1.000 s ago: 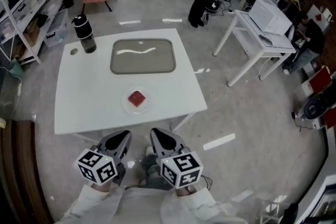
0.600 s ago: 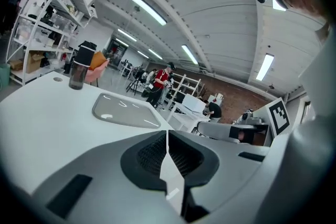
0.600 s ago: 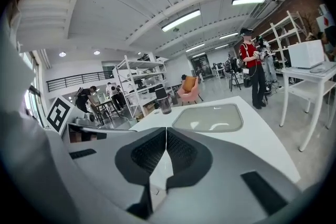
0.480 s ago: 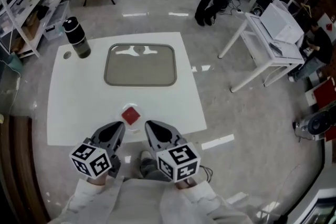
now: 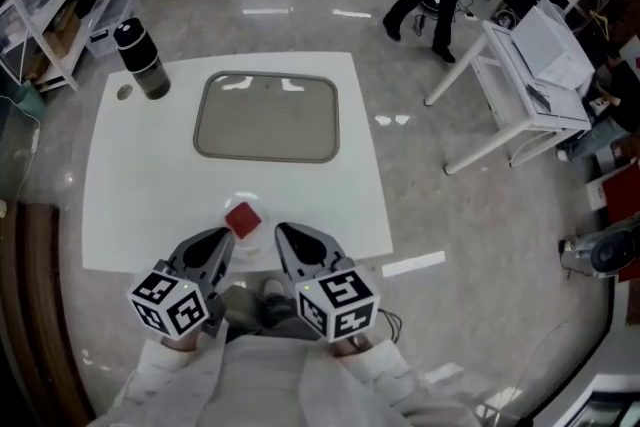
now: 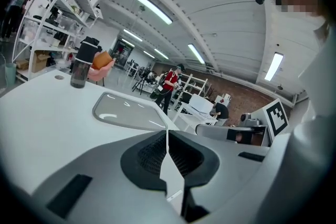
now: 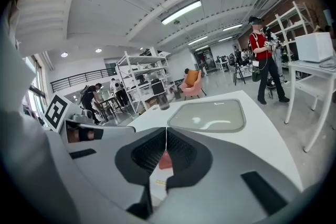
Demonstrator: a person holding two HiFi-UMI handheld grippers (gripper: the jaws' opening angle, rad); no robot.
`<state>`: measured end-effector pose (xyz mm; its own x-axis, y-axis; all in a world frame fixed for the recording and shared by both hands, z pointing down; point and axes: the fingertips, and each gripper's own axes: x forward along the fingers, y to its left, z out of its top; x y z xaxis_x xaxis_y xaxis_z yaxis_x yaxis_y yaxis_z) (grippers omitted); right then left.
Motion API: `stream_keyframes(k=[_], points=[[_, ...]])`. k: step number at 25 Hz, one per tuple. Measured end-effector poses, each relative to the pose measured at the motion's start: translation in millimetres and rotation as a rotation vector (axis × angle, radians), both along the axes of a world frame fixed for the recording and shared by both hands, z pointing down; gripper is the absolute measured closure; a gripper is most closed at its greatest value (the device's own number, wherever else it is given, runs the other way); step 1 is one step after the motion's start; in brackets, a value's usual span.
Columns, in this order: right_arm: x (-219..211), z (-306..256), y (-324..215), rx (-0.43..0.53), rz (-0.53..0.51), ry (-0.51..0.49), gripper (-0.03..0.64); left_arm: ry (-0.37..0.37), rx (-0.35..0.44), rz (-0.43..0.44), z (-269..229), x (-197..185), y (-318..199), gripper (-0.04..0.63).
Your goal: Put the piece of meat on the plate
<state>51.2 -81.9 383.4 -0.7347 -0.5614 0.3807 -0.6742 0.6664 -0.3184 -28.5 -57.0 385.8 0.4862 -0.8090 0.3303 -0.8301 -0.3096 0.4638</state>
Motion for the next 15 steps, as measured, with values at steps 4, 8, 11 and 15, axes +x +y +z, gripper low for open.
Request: stream_keyframes(k=[4,8,11,15], points=[[-1.4,12.7,-1.0,-0.045,0.006,0.001,0.601,-0.009,-0.04,-0.007,9.5,-7.7,2.3,0.577],[-7.3,22.1,-0.2,-0.069,0.009,0.011,0.601,-0.006,-0.067,-0.005,19.1,-17.3,2.4,0.577],[-11.8,23.3,1.6,-0.084,0.017,0.019,0.601,-0.005,-0.1,0.011,27.3,-24.3,0.1,0.577],[-15.2,28.0,0.1,-0.096,0.038,0.028,0.601,-0.013,-0.126,0.049,33.9,-31.1,-3.5,0.577]])
